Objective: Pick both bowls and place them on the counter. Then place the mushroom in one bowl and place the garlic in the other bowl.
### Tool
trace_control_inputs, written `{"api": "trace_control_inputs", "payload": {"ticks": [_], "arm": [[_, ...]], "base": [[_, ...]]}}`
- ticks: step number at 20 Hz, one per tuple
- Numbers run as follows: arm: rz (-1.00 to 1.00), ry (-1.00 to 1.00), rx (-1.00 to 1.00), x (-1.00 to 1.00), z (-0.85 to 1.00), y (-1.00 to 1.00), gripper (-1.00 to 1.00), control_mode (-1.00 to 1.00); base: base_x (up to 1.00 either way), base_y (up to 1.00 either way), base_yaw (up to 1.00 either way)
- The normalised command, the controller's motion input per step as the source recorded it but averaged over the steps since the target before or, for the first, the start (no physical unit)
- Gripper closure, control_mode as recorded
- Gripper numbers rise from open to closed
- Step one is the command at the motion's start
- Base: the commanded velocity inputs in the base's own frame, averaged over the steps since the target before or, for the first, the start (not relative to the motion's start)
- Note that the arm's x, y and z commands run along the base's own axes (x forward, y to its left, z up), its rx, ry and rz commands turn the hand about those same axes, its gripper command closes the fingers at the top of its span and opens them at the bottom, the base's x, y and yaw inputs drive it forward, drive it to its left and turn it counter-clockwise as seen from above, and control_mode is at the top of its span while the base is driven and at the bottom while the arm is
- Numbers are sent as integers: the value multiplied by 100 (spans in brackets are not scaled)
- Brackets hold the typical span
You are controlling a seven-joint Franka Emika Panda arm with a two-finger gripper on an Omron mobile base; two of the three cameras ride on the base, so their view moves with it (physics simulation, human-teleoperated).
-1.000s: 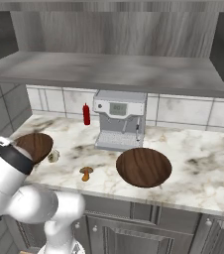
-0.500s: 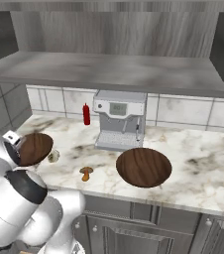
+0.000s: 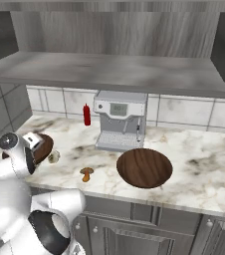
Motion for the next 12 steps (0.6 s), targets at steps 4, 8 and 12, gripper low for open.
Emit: {"api": "trace_control_inputs", "payload": {"ticks": [4, 8, 12], "arm": [[-8, 4, 16, -8, 3, -85, -100, -100], [-6, 1, 15, -3, 9, -78, -100, -100], [-3, 0, 16, -1, 6, -68, -100, -100]], "base": [[0, 0, 0], [0, 0, 0], [0, 0, 0]]}}
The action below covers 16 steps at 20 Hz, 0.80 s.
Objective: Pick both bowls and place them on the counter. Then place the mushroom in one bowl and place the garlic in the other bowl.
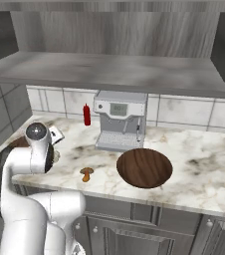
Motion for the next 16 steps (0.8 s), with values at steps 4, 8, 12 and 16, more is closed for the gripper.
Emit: {"api": "trace_control_inputs", "payload": {"ticks": [4, 8, 12, 16], "arm": [[-1, 0, 16, 0, -2, -45, -100, -100], [2, 0, 14, 1, -31, -29, -100, -100], [5, 0, 12, 13, -28, -13, -100, -100], [6, -4, 3, 9, -38, 0, -100, -100]], "base": [[0, 0, 0], [0, 0, 0], [0, 0, 0], [0, 0, 0]]}}
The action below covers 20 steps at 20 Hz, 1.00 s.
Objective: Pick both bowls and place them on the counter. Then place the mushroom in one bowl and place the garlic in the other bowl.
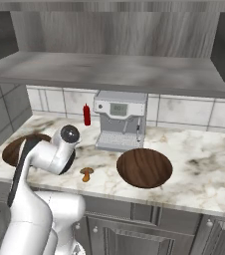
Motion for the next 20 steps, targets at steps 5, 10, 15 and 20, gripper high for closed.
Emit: {"api": "trace_control_inputs", "payload": {"ticks": [5, 10, 15, 20], "arm": [[8, -2, 0, 2, -52, 0, -100, -100], [9, -2, 0, 1, -59, 0, -100, -100], [9, -5, 0, 0, -39, -2, -100, -100], [6, -16, 1, 0, -23, 0, -100, -100]], "base": [[0, 0, 0], [0, 0, 0], [0, 0, 0], [0, 0, 0]]}}
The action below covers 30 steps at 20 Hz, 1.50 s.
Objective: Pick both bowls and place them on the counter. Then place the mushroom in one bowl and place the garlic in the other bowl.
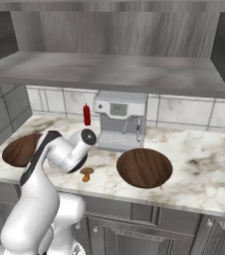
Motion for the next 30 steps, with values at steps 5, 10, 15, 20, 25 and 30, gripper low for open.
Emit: {"api": "trace_control_inputs", "payload": {"ticks": [5, 10, 15, 20, 25, 30], "arm": [[0, -12, 0, 0, -3, 5, -100, -100], [0, -2, 0, 1, 0, 25, -100, -100], [0, 0, 0, 7, -11, 34, -100, -100], [0, 0, 0, 12, -31, 2, -100, -100], [0, 0, 0, 10, -29, 0, -100, -100], [0, 0, 0, 2, -18, 1, -100, -100]], "base": [[0, 0, 0], [0, 0, 0], [0, 0, 0], [0, 0, 0], [0, 0, 0], [0, 0, 0]]}}
